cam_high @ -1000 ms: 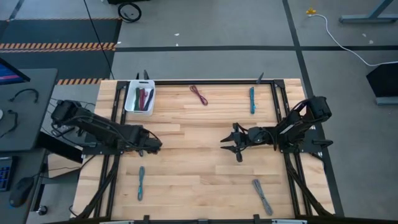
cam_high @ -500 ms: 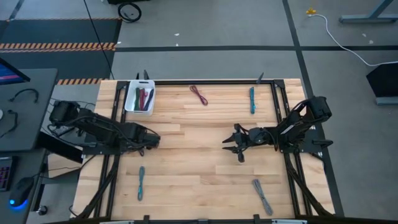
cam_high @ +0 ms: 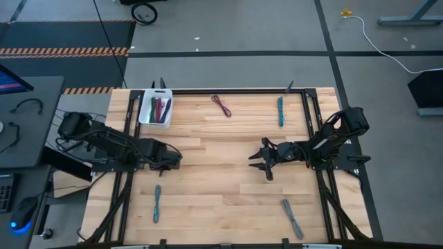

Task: Pick and place USB-C Cables
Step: Put the purple charger cable into the white bin

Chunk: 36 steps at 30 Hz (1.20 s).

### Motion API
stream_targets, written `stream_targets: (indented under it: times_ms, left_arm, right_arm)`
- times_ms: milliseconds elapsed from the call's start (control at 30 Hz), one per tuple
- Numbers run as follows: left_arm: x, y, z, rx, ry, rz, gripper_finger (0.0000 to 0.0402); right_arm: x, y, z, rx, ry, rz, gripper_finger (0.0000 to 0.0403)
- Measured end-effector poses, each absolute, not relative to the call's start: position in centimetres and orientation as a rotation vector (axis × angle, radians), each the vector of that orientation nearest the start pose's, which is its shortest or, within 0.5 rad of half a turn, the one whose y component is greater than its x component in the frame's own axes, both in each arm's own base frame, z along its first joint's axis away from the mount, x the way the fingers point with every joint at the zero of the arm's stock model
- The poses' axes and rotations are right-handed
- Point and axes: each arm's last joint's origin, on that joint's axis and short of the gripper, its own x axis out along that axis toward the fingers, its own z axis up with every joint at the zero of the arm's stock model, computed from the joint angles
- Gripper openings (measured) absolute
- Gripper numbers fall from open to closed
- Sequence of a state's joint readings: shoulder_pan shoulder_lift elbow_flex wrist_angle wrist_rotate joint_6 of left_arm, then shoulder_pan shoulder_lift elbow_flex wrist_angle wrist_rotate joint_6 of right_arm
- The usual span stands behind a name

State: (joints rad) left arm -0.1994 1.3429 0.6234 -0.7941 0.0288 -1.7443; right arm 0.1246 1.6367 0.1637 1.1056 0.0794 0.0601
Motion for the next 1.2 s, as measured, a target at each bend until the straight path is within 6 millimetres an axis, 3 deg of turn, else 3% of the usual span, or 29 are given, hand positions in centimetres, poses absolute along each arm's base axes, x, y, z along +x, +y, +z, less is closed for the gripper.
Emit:
stream_targets:
  times_ms: [133,267,400,500,667,900,1067,1200]
  left_arm:
    - [20.4,-4.5,18.9,-1.186,1.129,1.114,0.0039]
    - [22.1,-4.2,24.6,-1.057,0.95,1.104,0.0045]
    - [22.3,-1.7,29.4,-0.891,0.804,1.192,0.004]
    - [21.8,1.4,31.1,-0.802,0.83,1.273,0.004]
    - [20.4,7.8,30.8,-0.75,0.937,1.384,0.004]
    - [17.7,15.3,28.0,-0.821,1.061,1.459,0.0042]
    - [16.1,18.1,24.8,-0.864,1.162,1.504,0.0042]
    - [15.6,19.1,21.8,-0.886,1.199,1.493,0.0043]
  right_arm:
    - [20.5,2.3,9.2,0.02,0.373,0.025,0.014]
    - [20.6,2.3,9.4,0.019,0.347,0.024,0.014]
    - [20.8,2.3,9.9,0.01,0.297,0.025,0.014]
    - [20.8,2.3,10.2,0.003,0.264,0.027,0.014]
    - [20.9,2.3,10.3,0.023,0.25,0.025,0.014]
    - [20.9,2.3,10.3,0.083,0.253,0.018,0.014]
    - [20.9,2.3,10.3,0.105,0.254,0.02,0.014]
    - [20.9,2.3,10.3,0.105,0.254,0.02,0.014]
